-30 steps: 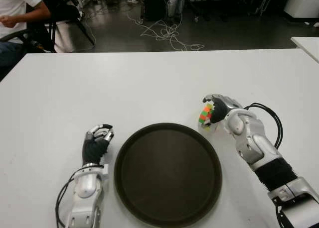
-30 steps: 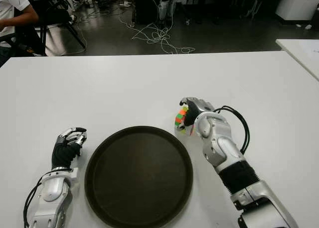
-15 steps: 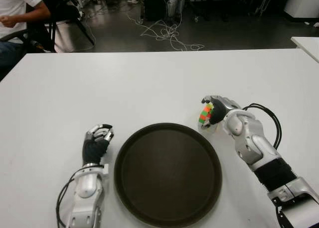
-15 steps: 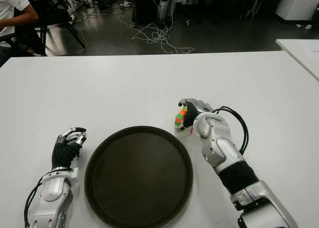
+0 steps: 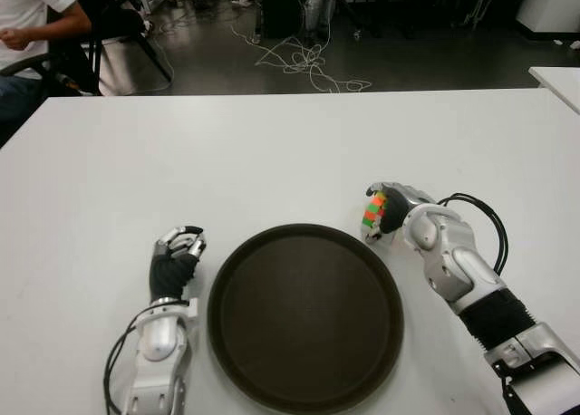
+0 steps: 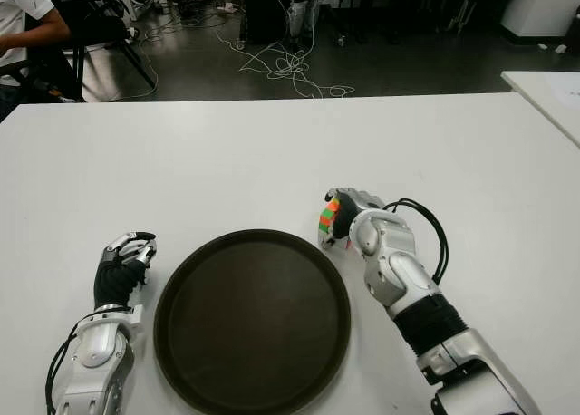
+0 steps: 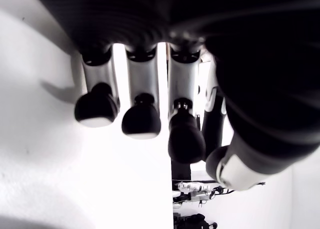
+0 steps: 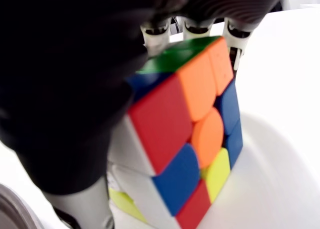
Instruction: Pick up the Rubik's Cube and put it in the plate
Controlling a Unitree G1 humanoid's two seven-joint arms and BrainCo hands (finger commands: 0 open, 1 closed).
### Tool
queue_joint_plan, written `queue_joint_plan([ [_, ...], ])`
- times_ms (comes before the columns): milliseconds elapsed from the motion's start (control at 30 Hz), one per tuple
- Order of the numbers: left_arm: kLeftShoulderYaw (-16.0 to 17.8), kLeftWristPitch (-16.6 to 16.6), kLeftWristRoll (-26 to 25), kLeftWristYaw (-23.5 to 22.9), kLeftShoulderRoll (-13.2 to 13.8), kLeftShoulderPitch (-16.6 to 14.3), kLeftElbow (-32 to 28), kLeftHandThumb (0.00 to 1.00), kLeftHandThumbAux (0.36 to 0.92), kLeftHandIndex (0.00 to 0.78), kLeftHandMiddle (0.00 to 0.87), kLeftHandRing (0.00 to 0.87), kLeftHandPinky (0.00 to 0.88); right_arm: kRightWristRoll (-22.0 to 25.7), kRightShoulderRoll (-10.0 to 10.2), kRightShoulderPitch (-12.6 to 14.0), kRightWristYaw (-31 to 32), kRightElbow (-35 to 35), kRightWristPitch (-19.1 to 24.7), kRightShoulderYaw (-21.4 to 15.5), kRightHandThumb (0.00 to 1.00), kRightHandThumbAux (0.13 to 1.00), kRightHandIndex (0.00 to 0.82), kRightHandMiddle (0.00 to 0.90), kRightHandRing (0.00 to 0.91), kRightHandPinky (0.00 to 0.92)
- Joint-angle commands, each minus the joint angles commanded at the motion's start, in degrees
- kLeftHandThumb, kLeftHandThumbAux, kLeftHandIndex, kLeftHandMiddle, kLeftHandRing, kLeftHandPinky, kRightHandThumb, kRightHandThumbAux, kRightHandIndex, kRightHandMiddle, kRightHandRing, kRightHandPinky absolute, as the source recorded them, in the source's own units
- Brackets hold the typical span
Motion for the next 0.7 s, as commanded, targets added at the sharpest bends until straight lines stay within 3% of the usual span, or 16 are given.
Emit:
queue_joint_plan([
  [400,-0.17,-2.32,-0.08,-1.06,0.51,-0.02,1.30,0.711,0.705,0.444,0.807,0.832,0.827,0.23,-0.51,0.58,-0.44,0.57,-1.99,0.55,0.000,0.940,0.264,0.238,0.251,0.260],
  [567,-0.52,-1.55,0.54,-1.69,1.13,0.07,1.05,0.709,0.706,0.443,0.809,0.826,0.818,0.36,-0.37,1.04,-1.30,0.89,-2.56,0.33,0.000,0.961,0.319,0.291,0.309,0.337],
  [700,-0.64,-0.56,0.96,-1.81,1.33,0.13,0.58,0.709,0.706,0.443,0.810,0.823,0.812,0.41,-0.24,1.28,-2.08,1.24,-2.94,0.24,0.000,0.968,0.332,0.305,0.322,0.348],
])
